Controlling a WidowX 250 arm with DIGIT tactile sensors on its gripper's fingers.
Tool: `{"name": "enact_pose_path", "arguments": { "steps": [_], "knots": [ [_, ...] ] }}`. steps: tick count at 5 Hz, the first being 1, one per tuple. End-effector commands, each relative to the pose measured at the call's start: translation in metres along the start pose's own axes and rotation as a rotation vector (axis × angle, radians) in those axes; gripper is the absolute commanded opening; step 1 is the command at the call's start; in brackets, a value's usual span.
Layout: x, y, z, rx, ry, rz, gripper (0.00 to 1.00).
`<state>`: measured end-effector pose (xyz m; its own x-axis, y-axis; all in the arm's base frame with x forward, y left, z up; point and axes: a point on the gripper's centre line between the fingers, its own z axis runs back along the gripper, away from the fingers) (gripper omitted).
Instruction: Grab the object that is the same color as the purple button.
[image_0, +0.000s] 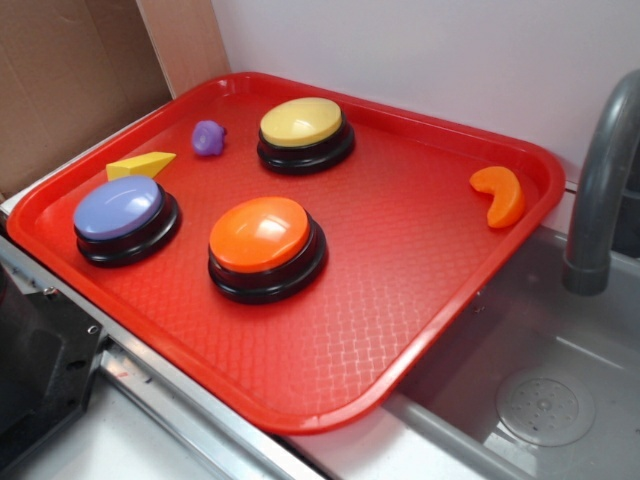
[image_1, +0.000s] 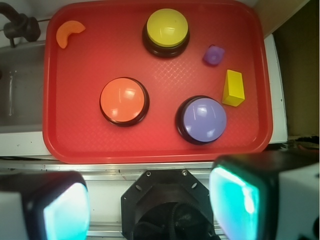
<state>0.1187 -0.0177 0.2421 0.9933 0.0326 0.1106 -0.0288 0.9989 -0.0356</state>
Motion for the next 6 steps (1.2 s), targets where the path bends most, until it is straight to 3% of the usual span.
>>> {"name": "enact_pose_path", "arguments": {
  "steps": [1,3,4,5,6],
  "knots": [
    [0.0,0.0,0.0,0.0,0.0,0.0,1.0],
    [0.04,0.047,-0.035,0.011,-0.037,-0.122,1.0],
    [0.06,0.067,-0.058,0.071,-0.016,-0.153,1.0],
    [0.091,0.099,-0.096,0.122,-0.044,-0.241,1.0],
    [0.115,0.117,-0.126,0.126,-0.078,-0.325,1.0]
  ]
}}
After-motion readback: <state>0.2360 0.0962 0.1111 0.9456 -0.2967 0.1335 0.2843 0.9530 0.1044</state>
